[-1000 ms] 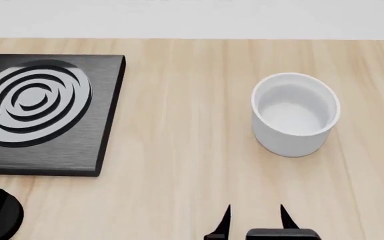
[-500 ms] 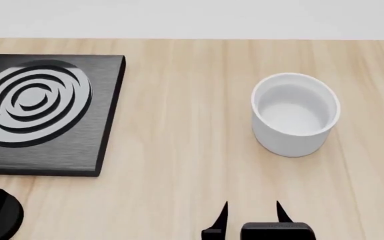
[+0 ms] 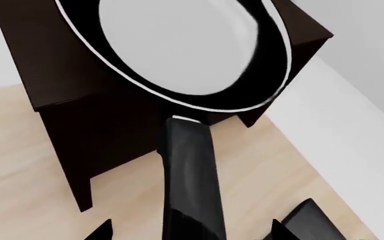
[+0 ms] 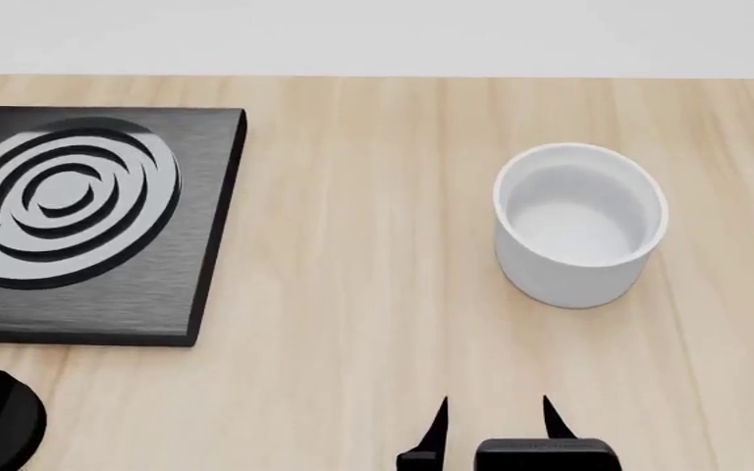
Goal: Put the frying pan on the cabinet shelf.
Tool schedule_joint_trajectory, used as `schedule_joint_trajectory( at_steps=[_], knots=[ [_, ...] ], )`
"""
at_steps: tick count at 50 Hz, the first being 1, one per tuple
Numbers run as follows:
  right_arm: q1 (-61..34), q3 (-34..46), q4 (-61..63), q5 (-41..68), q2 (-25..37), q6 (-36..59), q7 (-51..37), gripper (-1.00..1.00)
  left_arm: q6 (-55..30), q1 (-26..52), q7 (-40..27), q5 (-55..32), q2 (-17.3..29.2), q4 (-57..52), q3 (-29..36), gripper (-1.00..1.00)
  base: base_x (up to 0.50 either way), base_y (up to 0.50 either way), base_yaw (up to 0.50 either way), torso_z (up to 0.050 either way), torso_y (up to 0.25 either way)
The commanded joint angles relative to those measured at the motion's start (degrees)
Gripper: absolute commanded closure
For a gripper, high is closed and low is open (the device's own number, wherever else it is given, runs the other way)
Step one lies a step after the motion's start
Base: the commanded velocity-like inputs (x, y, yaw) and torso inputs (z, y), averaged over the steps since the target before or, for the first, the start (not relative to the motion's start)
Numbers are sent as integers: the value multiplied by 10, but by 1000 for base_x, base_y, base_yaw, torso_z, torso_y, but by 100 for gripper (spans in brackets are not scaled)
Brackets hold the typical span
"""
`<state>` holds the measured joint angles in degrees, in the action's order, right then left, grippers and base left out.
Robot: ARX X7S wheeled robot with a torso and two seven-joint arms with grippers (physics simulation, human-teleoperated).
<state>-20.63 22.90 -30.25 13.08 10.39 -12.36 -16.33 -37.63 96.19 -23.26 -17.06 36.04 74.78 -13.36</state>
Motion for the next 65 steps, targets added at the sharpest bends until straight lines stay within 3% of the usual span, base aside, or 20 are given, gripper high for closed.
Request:
schedule_joint_trajectory(
  at_steps=[1,21,24,28,32,34,50,65],
  knots=[
    [3,2,0,4,3,-4,1,-100,-17,21,18,76,-9,2,-43,-100,0,0,0,0,0],
    [3,5,-14,9,3,-18,6,-100,-28,82,66,158,-7,1,-7,-100,0,0,0,0,0],
    [5,5,-13,10,4,-19,6,-100,1,73,104,174,-8,-2,19,-100,0,0,0,0,0],
    [6,5,-10,11,5,-18,4,-100,-12,60,108,161,-1,-9,5,-100,0,0,0,0,0],
    [9,6,-5,12,7,-15,3,-100,-71,15,162,177,-5,-88,40,-100,0,0,0,0,0],
    [8,7,-7,12,7,-18,3,-100,-84,-5,148,161,-4,-126,14,-100,0,0,0,0,0],
    [10,8,-4,16,9,-18,2,-100,-160,-14,149,166,-1,-216,22,-100,0,0,0,0,0],
    [20,11,12,21,16,-15,1,-100,-299,-77,185,129,-6,-434,-11,-100,0,0,0,0,0]
  ],
)
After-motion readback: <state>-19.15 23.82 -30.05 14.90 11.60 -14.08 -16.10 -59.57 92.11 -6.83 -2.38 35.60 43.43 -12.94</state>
